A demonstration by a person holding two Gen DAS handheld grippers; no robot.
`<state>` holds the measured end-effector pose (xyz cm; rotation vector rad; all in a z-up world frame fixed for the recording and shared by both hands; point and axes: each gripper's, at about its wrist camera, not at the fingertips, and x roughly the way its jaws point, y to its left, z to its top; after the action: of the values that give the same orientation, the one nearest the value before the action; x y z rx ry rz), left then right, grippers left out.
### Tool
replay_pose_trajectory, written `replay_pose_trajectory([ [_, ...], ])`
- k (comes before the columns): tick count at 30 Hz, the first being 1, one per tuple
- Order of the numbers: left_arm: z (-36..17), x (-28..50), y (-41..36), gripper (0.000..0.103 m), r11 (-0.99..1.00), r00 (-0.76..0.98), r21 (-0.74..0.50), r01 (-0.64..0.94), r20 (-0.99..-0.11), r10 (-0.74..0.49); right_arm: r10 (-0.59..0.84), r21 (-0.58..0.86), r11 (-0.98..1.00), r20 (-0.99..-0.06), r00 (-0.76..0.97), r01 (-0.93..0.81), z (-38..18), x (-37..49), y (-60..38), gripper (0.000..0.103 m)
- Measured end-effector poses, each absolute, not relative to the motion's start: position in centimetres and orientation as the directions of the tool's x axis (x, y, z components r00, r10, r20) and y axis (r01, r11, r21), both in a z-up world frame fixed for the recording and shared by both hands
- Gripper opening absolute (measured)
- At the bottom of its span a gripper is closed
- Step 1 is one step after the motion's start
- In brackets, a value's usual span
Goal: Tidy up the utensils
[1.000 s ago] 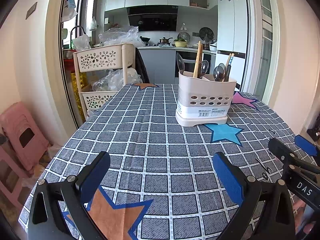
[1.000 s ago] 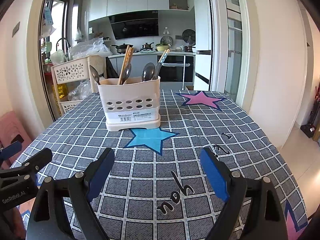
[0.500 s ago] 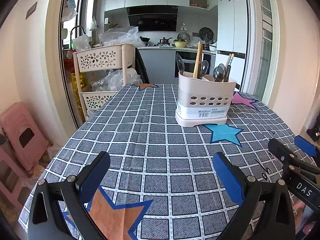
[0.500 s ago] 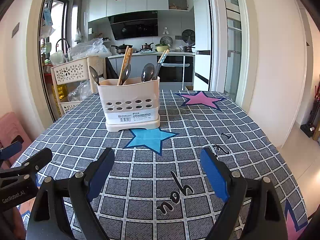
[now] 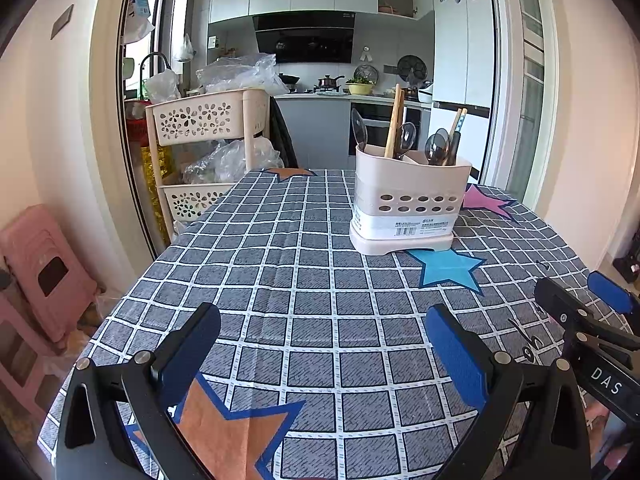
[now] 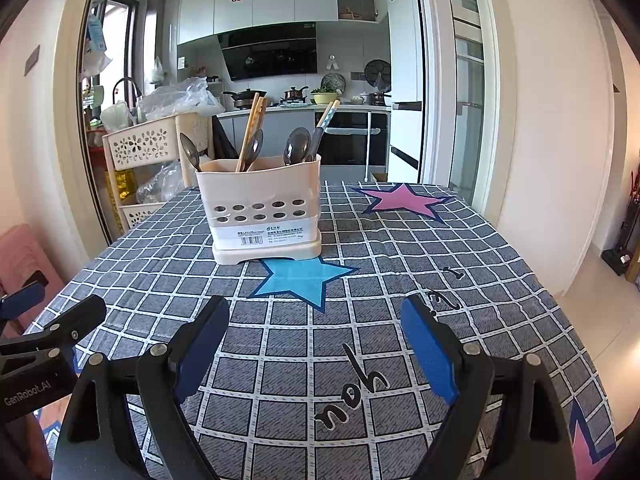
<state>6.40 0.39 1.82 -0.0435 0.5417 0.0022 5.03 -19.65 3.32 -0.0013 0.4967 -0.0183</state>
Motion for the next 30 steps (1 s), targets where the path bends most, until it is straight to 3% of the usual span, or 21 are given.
replay_pose_trajectory([
  [30,1.93,6.4,0.27,0.103,0.999,0.854,-0.035,-0.011,-0.521,-0.009,-0.016,0.0,1.0,-0.474,0.881,0.019,3.53,5.19,-19.56,0.09],
])
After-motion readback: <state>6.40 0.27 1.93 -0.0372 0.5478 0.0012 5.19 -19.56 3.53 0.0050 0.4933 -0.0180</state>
